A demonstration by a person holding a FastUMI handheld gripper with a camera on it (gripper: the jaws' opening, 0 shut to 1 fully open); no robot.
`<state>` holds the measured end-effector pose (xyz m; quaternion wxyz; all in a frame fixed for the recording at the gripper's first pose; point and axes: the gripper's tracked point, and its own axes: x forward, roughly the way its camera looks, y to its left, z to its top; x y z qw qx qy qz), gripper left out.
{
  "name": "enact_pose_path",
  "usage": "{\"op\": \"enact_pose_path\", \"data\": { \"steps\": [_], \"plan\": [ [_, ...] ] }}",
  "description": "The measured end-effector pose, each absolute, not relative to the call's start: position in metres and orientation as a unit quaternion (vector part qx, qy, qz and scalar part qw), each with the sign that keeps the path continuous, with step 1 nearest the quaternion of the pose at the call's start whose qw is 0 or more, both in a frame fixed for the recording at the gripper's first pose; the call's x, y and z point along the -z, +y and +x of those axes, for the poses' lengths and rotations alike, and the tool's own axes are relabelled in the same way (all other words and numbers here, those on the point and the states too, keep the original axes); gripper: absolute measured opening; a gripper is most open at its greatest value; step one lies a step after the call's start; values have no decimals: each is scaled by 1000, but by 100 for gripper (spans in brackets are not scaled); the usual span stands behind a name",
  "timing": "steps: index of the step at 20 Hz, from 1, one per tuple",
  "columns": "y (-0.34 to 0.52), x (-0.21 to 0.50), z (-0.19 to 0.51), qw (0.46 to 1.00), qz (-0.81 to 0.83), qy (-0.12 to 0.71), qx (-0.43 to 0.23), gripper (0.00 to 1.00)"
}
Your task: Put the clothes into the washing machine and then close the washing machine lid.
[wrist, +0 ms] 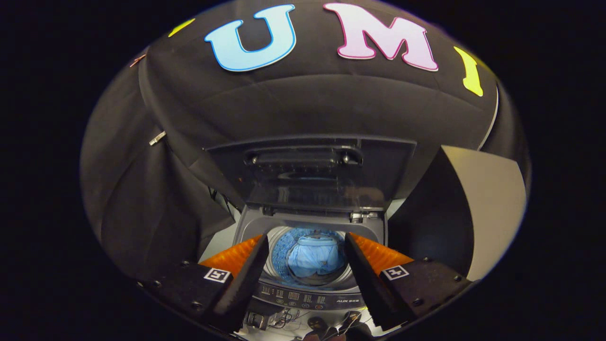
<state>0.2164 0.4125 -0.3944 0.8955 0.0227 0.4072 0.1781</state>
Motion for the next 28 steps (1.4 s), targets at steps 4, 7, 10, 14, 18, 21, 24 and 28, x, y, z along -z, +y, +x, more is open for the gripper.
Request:
{"op": "enact_pose_path", "data": {
  "steps": [4, 7, 10, 14, 18, 21, 24, 28],
  "plan": [
    [422, 367, 233, 909, 33, 375, -177, 100],
    [433, 346, 250, 919, 40, 348, -181, 100],
    [442, 334, 272, 929, 42, 322, -179, 100],
    [453, 329, 304, 933, 46, 314, -167, 100],
    [464, 327, 335, 937, 38, 307, -162, 100],
    [472, 333, 357, 938, 34, 309, -156, 100],
    [475, 347, 378, 936, 28, 319, -146, 100],
    [477, 371, 396, 930, 37, 340, -130, 100]
  ]
}}
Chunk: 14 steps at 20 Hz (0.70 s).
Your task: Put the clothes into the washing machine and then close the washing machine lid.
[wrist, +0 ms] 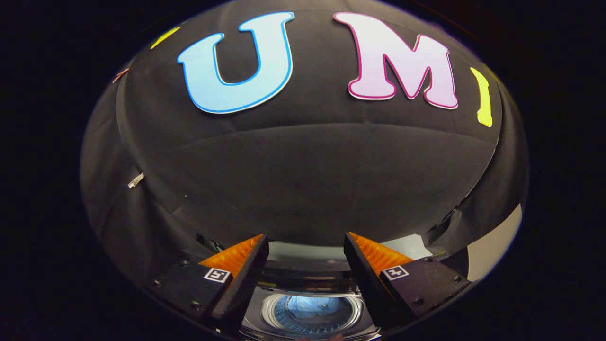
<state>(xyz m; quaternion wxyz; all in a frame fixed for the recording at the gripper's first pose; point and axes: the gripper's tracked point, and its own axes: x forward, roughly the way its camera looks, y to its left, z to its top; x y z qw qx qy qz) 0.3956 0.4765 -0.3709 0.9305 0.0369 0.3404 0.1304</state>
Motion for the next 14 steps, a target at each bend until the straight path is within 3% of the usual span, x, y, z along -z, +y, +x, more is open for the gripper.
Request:
{"op": "enact_pose_path", "data": {
  "steps": [5, 14],
  "plan": [
    [470, 398, 403, 920, 15, 376, -113, 100],
    [462, 400, 381, 930, 21, 339, -139, 100]
  ]
}}
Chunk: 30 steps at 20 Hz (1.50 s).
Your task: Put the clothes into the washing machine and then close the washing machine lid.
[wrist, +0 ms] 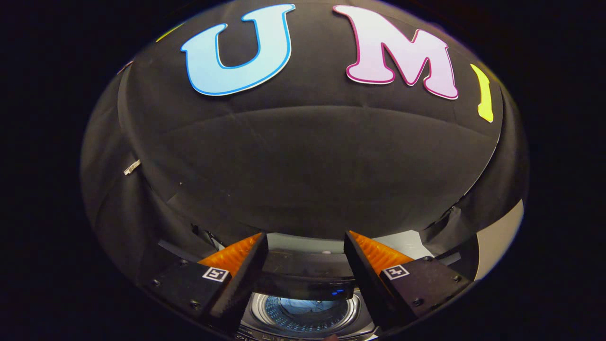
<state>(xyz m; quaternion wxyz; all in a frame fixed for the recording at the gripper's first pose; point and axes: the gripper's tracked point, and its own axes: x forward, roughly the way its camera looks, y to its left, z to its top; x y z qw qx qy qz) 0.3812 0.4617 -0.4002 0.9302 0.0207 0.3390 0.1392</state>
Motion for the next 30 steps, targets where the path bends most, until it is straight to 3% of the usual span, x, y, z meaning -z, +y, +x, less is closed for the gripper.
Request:
{"op": "enact_pose_path", "data": {
  "steps": [21, 30],
  "plan": [
    [445, 428, 285, 920, 14, 370, -132, 100],
    [433, 508, 209, 884, -15, 448, -131, 100]
  ]
}}
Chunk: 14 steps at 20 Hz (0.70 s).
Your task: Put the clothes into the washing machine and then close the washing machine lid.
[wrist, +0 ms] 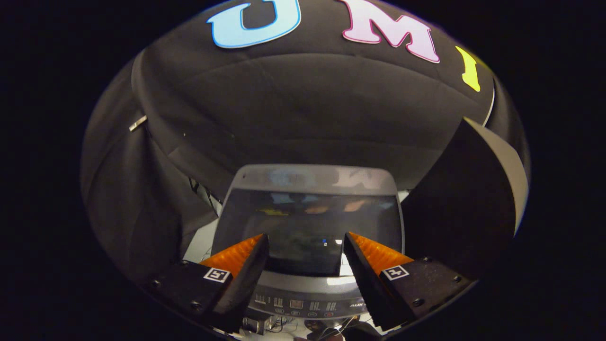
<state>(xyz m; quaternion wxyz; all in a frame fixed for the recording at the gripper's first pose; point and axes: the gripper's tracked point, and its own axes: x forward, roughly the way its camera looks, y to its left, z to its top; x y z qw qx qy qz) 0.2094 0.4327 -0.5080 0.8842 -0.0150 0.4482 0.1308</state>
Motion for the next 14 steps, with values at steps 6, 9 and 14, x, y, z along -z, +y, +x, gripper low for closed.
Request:
{"op": "enact_pose_path", "data": {
  "steps": [6, 9, 14],
  "plan": [
    [429, 536, 169, 867, -31, 477, -142, 100],
    [427, 528, 163, 865, -32, 478, -145, 100],
    [422, 512, 162, 871, -30, 468, -145, 100]
  ]
}}
